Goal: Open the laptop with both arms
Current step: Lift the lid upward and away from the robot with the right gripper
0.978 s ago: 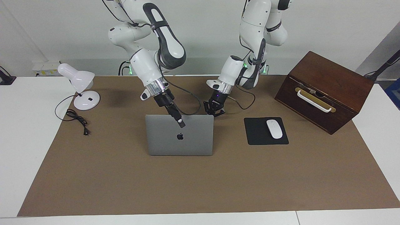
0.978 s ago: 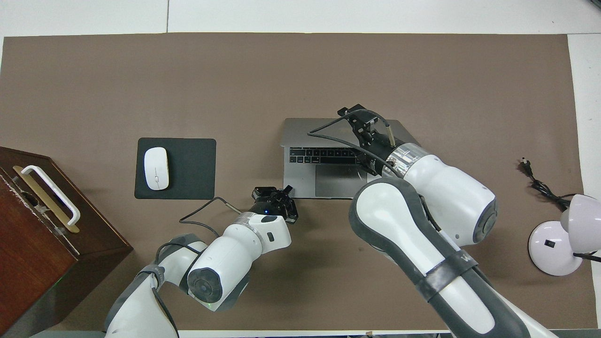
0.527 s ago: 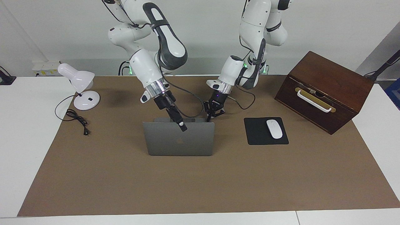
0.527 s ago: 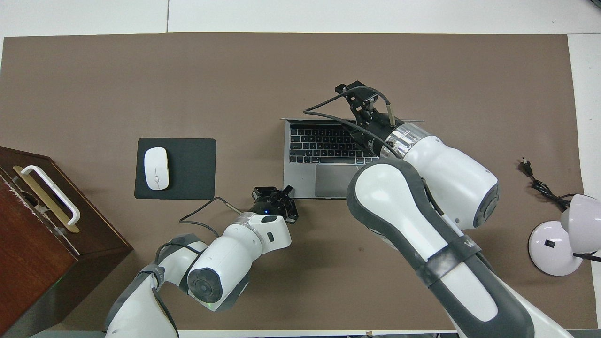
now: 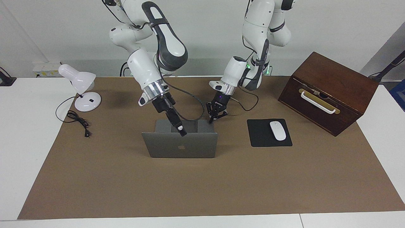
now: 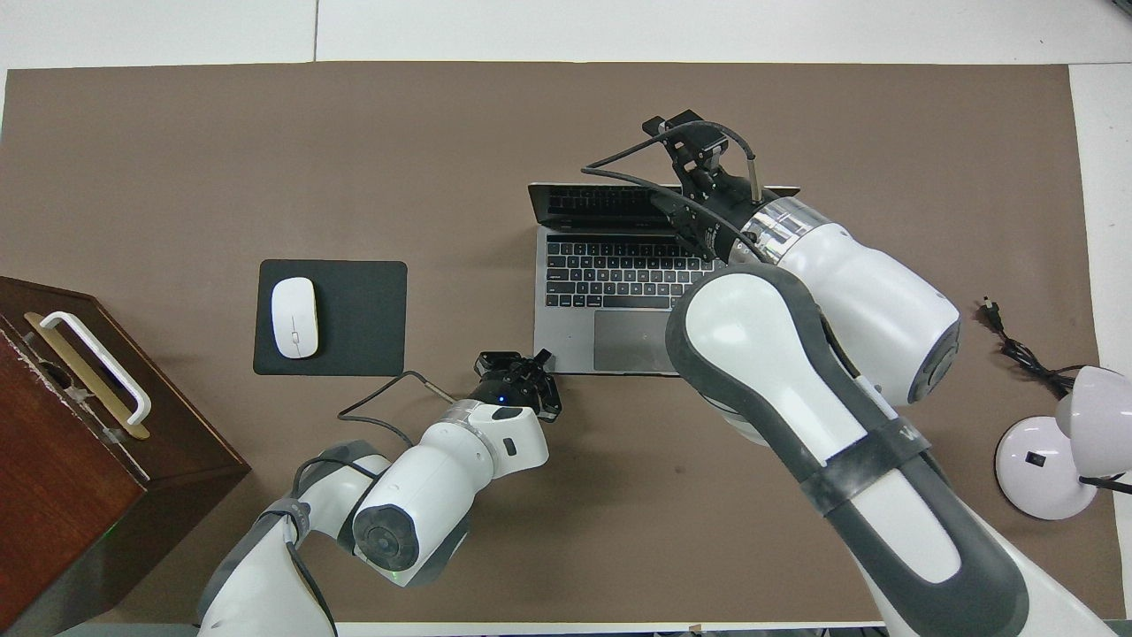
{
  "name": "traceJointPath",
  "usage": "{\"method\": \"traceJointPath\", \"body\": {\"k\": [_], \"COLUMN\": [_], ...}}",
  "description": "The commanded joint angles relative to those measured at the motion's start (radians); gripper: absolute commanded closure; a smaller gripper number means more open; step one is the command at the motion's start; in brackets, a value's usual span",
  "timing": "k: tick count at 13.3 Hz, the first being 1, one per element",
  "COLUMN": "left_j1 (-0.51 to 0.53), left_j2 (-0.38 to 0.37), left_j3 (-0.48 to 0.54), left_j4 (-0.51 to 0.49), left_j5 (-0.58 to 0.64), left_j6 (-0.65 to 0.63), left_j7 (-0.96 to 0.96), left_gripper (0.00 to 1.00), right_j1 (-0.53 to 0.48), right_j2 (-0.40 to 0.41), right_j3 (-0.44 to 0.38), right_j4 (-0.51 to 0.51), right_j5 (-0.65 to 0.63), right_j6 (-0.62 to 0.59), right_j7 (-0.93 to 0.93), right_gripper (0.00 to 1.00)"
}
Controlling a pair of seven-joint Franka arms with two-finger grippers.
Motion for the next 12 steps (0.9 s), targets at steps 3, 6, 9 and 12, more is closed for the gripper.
{"method": "traceJointPath", "body": {"k": [3,6,9,12], "left_j1": [0.002,0.002,0.002,0.002], "left_j2": [0.052,0.052,0.052,0.051], "left_j3": [0.012,0.012,0.012,0.012], "left_j4": [0.018,0.018,0.018,0.018], "left_j5": [-0.008,-0.008,-0.008,-0.008], "left_j6": [0.015,0.015,0.015,0.017], "left_j7": [0.029,0.030,0.030,0.030], "left_gripper": [1.00,1.00,1.00,1.00], "right_j1": [-0.020,-0.026,-0.012,0.053], "right_j2": [0.049,0.059,0.057,0.036], "right_j3": [0.008,0.008,0.009,0.009], "right_j4": [0.078,0.102,0.099,0.077], "right_j5": [0.037,0.031,0.039,0.042], "right_j6": [0.017,0.014,0.006,0.011], "right_j7": [-0.053,-0.050,-0.033,0.124], "right_gripper": [0.00,0.00,0.00,0.00]}}
